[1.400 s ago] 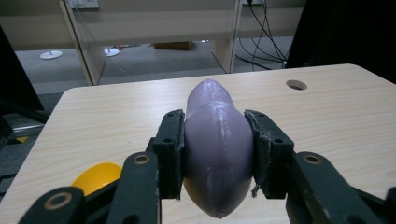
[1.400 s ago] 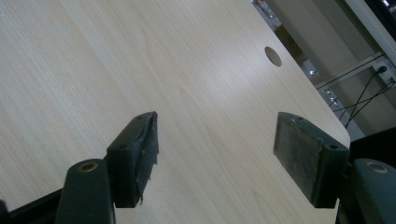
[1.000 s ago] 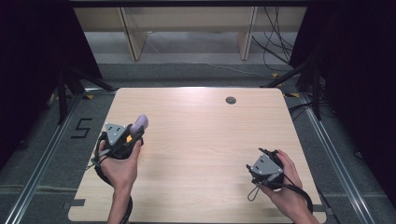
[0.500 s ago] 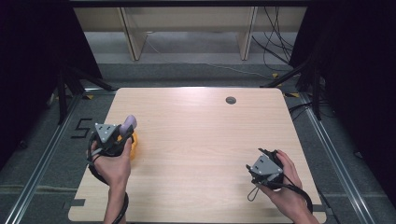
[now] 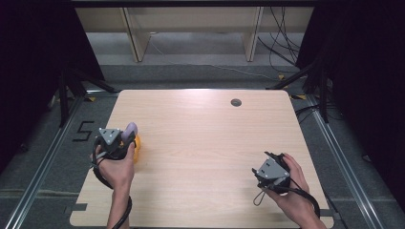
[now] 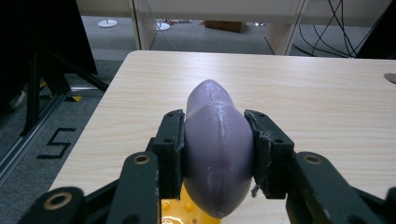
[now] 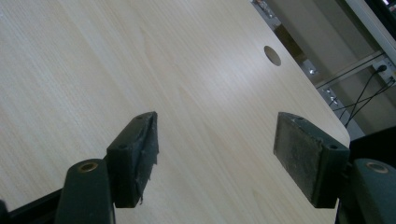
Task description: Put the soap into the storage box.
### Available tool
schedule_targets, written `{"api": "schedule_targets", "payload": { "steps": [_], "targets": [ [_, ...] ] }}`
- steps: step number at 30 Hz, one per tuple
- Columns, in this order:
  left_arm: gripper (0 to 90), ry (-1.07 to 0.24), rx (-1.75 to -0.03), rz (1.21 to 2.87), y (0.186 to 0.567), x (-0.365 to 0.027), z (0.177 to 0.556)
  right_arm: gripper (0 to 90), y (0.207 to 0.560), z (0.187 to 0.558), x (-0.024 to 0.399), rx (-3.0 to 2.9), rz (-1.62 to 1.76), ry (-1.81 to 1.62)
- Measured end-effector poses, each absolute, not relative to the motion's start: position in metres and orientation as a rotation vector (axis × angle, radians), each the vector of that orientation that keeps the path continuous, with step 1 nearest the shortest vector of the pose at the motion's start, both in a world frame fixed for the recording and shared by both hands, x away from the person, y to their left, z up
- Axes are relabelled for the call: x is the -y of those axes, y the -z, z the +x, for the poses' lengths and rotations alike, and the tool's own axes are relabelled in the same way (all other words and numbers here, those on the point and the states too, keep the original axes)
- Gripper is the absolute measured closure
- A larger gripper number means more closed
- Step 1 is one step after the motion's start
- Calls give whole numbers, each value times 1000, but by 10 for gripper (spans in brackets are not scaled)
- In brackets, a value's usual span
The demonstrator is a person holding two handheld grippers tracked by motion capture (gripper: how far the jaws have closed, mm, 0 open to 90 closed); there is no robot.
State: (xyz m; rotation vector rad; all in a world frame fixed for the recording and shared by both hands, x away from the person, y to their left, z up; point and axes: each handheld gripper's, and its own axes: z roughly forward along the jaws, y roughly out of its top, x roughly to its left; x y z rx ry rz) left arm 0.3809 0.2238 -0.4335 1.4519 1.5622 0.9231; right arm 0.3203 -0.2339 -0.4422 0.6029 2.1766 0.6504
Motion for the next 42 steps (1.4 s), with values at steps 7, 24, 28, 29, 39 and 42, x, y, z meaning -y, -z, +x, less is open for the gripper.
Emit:
{"api": "schedule_targets", "payload": {
  "steps": [7, 24, 28, 29, 39, 42],
  "targets": [
    [590, -919, -1581, 1454, 440, -227, 385, 317, 442, 320, 234, -2185, 599, -649],
    [589, -894, -1631, 1470, 456, -235, 392, 318, 443, 320, 234, -2194, 599, -646],
    [589, -885, -1637, 1473, 458, -237, 392, 318, 443, 322, 234, -2202, 580, -643],
    [589, -886, -1635, 1480, 459, -237, 393, 318, 443, 322, 234, -2207, 568, -642],
    [588, -871, -1665, 1502, 469, -238, 396, 318, 443, 322, 234, -2203, 571, -642],
    [588, -862, -1666, 1518, 471, -239, 397, 318, 443, 322, 234, -2205, 569, -642]
  ]
}}
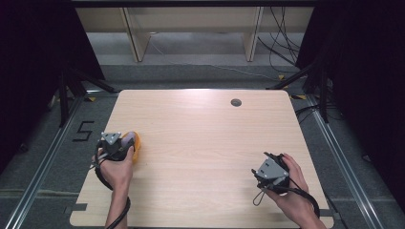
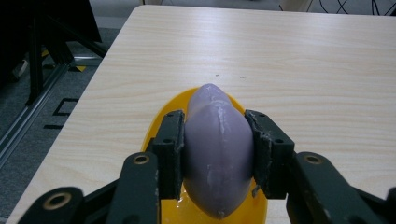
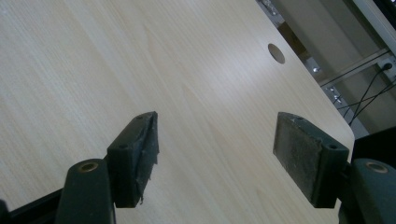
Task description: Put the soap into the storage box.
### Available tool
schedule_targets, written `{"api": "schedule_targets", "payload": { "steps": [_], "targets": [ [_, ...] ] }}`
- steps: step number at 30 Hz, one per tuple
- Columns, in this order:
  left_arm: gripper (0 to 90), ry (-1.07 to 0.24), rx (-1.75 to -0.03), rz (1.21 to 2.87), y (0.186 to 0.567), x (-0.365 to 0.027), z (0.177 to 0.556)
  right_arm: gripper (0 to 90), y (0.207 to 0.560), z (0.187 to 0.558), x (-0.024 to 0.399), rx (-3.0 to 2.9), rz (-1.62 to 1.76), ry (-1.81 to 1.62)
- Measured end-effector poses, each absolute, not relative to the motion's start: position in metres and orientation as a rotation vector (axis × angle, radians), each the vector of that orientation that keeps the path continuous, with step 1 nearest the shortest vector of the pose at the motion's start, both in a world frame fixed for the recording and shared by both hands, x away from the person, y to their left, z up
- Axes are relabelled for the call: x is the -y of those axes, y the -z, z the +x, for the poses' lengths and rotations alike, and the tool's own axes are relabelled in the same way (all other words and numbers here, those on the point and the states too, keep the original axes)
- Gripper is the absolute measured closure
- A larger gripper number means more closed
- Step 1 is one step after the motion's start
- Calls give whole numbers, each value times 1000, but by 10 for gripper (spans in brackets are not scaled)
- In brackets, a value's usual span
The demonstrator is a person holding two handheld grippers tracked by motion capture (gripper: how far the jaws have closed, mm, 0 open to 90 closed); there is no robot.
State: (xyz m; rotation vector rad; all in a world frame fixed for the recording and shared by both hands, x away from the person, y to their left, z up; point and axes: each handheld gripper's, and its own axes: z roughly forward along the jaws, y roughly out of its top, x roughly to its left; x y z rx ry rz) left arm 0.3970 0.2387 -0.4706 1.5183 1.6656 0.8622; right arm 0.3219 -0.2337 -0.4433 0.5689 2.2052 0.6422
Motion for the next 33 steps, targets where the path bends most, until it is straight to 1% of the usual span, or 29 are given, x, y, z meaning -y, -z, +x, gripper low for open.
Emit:
{"api": "schedule_targets", "payload": {
  "steps": [11, 26, 33],
  "targets": [
    [586, -833, -1680, 1534, 471, -239, 396, 318, 444, 322, 233, -2209, 587, -645],
    [584, -716, -1775, 1675, 471, -240, 396, 318, 444, 321, 234, -2210, 608, -647],
    [579, -705, -1780, 1703, 471, -240, 396, 317, 444, 321, 234, -2215, 612, -652]
  ]
}}
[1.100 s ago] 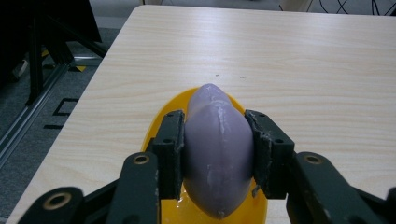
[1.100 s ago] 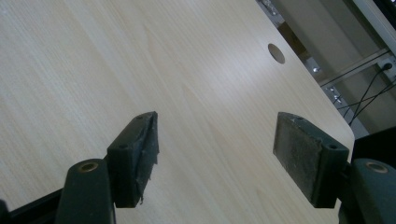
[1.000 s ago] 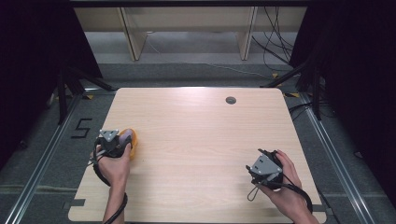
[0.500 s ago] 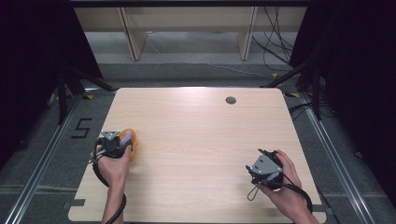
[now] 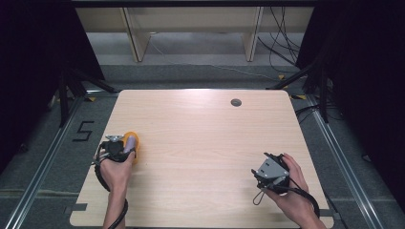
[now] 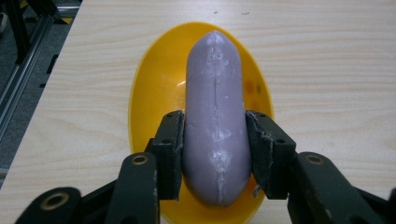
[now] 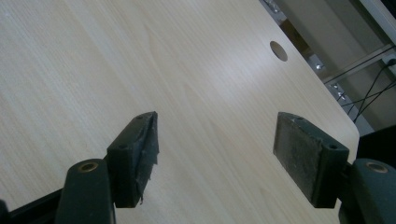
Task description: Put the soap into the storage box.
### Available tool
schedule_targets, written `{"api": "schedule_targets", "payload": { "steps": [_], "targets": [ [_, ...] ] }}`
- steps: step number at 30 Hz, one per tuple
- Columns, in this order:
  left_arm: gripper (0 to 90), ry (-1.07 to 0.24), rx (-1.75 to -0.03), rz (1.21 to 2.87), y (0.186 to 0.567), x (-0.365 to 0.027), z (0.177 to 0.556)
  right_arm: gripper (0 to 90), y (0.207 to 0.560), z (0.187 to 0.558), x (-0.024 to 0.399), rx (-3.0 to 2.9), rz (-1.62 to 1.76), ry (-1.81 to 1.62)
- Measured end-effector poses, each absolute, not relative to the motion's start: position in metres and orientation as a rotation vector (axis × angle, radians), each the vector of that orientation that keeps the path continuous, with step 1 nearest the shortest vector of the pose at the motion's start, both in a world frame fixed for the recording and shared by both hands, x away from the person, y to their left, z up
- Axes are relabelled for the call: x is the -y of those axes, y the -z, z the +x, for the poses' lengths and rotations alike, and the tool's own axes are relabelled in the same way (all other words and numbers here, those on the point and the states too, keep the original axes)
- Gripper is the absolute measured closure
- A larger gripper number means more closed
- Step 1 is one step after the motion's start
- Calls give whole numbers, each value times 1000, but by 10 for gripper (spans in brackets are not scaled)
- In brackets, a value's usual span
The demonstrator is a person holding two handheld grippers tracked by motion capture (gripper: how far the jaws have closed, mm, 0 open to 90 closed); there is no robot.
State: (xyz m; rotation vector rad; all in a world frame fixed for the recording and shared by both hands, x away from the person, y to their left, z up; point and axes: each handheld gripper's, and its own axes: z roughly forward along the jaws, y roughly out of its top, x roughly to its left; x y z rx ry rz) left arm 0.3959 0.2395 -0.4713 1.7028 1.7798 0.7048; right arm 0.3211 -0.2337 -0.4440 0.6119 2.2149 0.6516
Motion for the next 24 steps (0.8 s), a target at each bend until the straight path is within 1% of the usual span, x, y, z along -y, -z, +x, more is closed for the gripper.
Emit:
{"api": "schedule_targets", "payload": {
  "steps": [3, 7, 10, 13, 18, 20, 22, 24],
  "targets": [
    [533, -734, -1767, 1659, 465, -240, 393, 316, 444, 321, 234, -2218, 613, -650],
    [505, -783, -1726, 1603, 450, -240, 388, 312, 444, 321, 234, -2220, 615, -652],
    [481, -802, -1674, 1601, 437, -237, 387, 311, 444, 321, 234, -2217, 617, -654],
    [458, -782, -1608, 1631, 425, -228, 389, 310, 444, 321, 234, -2223, 618, -655],
    [437, -746, -1478, 1750, 408, -204, 400, 310, 445, 322, 234, -2224, 621, -658],
    [429, -698, -1420, 1801, 403, -192, 404, 310, 445, 322, 234, -2224, 622, -659],
    [427, -611, -1316, 1880, 404, -176, 406, 310, 445, 323, 235, -2227, 597, -661],
    [427, -571, -1256, 1907, 409, -163, 402, 310, 445, 323, 235, -2226, 602, -662]
  ]
}}
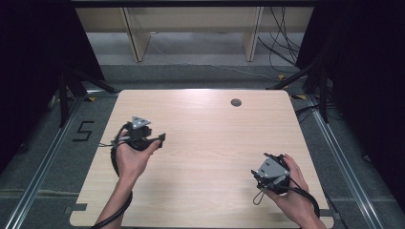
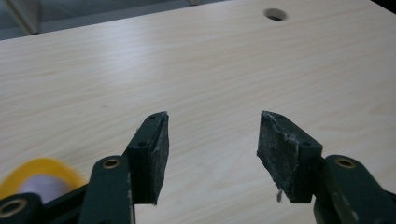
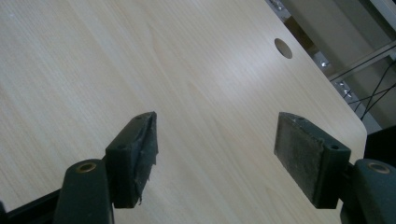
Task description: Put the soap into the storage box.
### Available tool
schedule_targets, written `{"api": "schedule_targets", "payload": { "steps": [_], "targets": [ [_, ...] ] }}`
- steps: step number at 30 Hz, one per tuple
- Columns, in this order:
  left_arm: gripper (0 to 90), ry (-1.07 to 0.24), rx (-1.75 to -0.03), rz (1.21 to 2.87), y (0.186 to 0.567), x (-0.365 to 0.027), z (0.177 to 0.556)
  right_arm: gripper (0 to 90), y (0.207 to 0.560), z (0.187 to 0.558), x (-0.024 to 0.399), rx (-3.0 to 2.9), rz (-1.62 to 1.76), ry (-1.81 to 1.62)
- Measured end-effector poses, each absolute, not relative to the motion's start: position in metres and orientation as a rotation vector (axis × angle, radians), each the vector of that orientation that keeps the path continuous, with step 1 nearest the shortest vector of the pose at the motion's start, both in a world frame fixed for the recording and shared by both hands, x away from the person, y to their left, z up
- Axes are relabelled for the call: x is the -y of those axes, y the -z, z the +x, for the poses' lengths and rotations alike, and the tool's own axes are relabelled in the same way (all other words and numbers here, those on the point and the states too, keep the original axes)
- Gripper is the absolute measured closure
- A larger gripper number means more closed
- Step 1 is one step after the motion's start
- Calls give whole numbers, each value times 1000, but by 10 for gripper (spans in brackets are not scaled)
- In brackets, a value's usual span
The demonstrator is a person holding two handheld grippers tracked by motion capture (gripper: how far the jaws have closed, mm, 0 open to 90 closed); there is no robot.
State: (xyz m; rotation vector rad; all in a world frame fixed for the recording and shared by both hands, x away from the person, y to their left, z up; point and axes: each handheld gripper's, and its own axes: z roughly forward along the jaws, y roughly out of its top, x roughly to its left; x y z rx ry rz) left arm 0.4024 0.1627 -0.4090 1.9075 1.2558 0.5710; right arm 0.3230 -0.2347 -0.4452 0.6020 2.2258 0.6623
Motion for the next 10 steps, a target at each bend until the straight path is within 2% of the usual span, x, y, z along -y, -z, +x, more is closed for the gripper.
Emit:
{"api": "schedule_targets", "payload": {
  "steps": [2, 4, 9, 10],
  "targets": [
    [434, -590, -1144, 1986, 420, -147, 390, 310, 445, 323, 235, -2229, 603, -662],
    [443, -527, -1071, 2011, 438, -135, 373, 310, 446, 323, 235, -2240, 594, -668],
    [451, -454, -1005, 2003, 469, -128, 343, 313, 447, 324, 237, -2244, 634, -680],
    [450, -441, -970, 2055, 474, -130, 340, 315, 448, 324, 237, -2246, 637, -685]
  ]
}}
